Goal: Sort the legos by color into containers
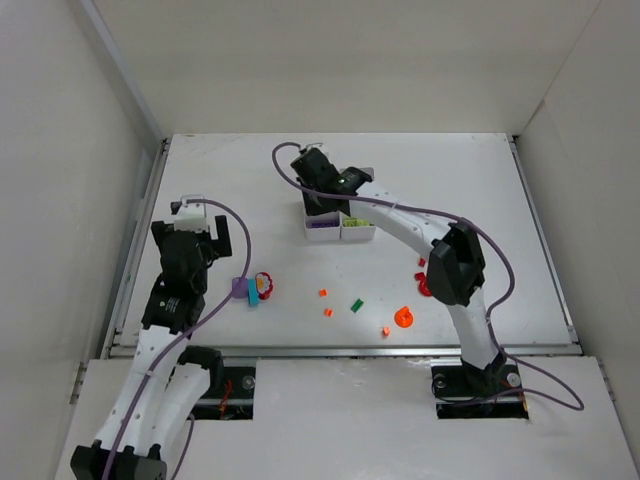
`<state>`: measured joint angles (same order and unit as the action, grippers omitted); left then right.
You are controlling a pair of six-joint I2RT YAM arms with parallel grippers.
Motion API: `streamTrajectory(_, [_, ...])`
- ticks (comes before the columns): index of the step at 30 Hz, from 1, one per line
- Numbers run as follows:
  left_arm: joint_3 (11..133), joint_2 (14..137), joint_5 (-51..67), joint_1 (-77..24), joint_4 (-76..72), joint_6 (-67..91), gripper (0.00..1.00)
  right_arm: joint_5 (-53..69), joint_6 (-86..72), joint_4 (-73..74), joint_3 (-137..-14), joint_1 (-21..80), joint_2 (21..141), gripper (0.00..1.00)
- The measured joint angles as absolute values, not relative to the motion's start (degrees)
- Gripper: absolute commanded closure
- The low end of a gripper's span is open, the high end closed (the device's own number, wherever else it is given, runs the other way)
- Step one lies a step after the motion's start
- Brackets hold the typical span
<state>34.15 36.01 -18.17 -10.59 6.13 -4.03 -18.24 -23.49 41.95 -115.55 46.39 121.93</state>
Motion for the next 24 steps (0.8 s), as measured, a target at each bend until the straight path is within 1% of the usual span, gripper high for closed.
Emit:
streamTrajectory(10, [34.1,37.6,-16.2,-6.5,5.3,-4.0,0.07,-16.1,-22.2,40.1,-116.0,43.1,124.2,1.0])
streamTrajectory(11, [34.1,37.7,-16.0,-6.2,5.3,-4.0,0.07,-16.0,-22.2,39.8,-116.2,42.8,124.3,0.98])
streamTrajectory(12, [34.1,37.7,-15.8,-5.9,5.3,-4.0,0.07,-15.9,-22.2,39.5,-116.3,42.6,124.5,0.92])
streamTrajectory(13, [34.1,37.7,-15.7,-5.8,5.3,-4.0,0.07,-15.7,-22.2,39.4,-116.6,42.4,124.7,0.82])
streamTrajectory(14, [34.1,37.7,-15.6,-5.6,5.3,-4.0,0.07,-15.6,-22.2,39.1,-116.9,42.4,125.1,0.62])
streamTrajectory(17, [34.1,37.7,-15.4,-5.1,5.3,-4.0,0.07,-15.0,-22.0,38.4,-117.1,42.4,126.1,0.51])
streamTrajectory(18, [34.1,37.7,-15.4,-5.1,5.3,-4.0,0.07,-15.0,-22.0,38.4,-117.1,42.3,126.5,0.43])
streamTrajectory(20, [34.1,37.7,-15.2,-5.1,5.3,-4.0,0.07,-14.8,-21.9,38.4,-117.3,42.3,127.3,0.34])
streamTrajectory(21, [34.1,37.7,-15.1,-5.1,5.3,-4.0,0.07,-14.6,-21.9,38.4,-117.3,42.3,127.6,0.28])
streamTrajectory(24, [34.1,37.7,-15.0,-5.1,5.3,-4.0,0.07,-14.1,-21.6,38.5,-117.3,42.3,127.7,0.28])
